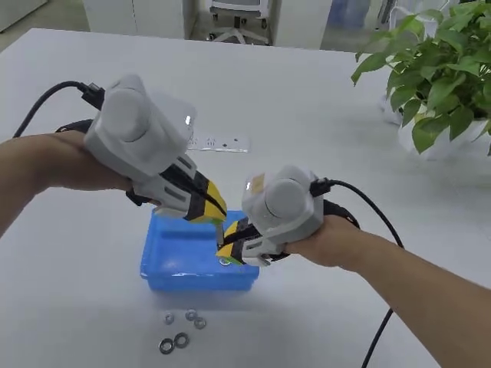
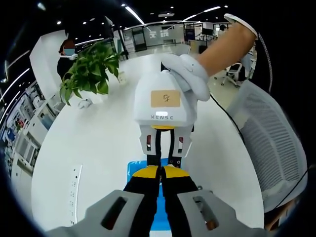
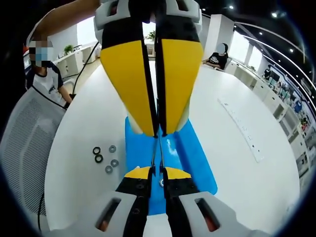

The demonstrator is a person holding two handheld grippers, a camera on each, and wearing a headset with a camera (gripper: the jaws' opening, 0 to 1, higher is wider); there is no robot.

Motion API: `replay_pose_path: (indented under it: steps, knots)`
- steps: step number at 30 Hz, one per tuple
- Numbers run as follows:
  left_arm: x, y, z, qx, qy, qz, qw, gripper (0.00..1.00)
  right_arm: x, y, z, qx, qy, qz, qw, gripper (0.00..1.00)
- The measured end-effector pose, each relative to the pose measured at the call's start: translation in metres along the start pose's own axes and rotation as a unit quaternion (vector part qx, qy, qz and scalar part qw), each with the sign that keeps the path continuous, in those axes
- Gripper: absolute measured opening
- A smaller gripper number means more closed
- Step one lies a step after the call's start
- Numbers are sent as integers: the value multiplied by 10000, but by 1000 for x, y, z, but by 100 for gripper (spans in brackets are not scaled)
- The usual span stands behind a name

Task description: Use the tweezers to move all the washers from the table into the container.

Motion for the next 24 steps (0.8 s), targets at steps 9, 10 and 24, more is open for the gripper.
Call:
replay_pose_path:
  steps: [9, 10, 24]
  knots:
    - [6, 15, -19, 152, 36, 81, 9998, 5, 19, -6, -8, -125, 114, -154, 9997, 11]
    - [6, 16, -20, 169, 33, 90, 9998, 5, 21, -7, -9, -130, 123, -173, 9997, 11]
    - [-3, 42, -33, 267, 60, 14, 9996, 5, 38, -33, -7, -119, 216, -338, 9991, 11]
Point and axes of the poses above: the centre of the closed fingertips' face, and the gripper's own axes: z roughly forward along the fingers, y roughly to its right, x roughly out of its top, the point moved 6 cm from there along -z, roughly backward along the fingers, and after that the axes turned 13 degrees about -z, right-handed, at the moved point
